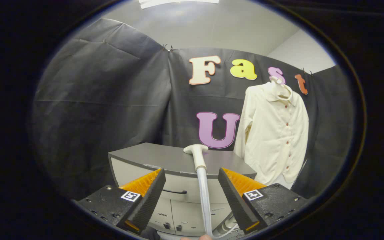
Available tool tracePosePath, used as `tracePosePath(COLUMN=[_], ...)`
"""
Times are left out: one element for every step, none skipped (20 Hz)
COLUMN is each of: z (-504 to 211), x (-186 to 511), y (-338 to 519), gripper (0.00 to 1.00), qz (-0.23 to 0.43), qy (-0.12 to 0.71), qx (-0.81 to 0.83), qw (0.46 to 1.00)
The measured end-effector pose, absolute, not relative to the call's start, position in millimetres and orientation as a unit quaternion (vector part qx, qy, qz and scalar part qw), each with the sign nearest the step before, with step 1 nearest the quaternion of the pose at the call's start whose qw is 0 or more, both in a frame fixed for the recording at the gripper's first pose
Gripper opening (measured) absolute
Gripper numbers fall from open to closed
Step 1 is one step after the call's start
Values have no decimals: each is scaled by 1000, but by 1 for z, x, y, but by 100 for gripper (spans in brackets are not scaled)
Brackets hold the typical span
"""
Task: Iron the clothes twice with a garment steamer, once on the left side and once on the right side.
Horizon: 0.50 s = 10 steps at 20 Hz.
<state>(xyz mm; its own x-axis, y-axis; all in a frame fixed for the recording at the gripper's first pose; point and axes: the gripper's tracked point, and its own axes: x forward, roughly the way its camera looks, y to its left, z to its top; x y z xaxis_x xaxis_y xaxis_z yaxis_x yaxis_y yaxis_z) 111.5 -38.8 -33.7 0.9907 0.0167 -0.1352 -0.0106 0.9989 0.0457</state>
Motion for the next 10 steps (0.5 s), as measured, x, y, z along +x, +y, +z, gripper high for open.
tracePosePath(z=[-34,-34,-35,-39,-41,-43,-45,-49,-52,-53], x=[121,131,141,149,157,165,173,180,189,197], y=[-40,-42,-44,-44,-45,-46,-47,-46,-47,-48], gripper=[97,97,97,97,97,97,97,97,97,97], qz=[10,11,14,16,19,21,22,27,29,31], qy=[71,73,74,80,82,83,87,92,100,104], qx=[27,27,24,18,16,18,22,29,38,45], qw=[997,997,997,997,996,996,996,995,994,993])
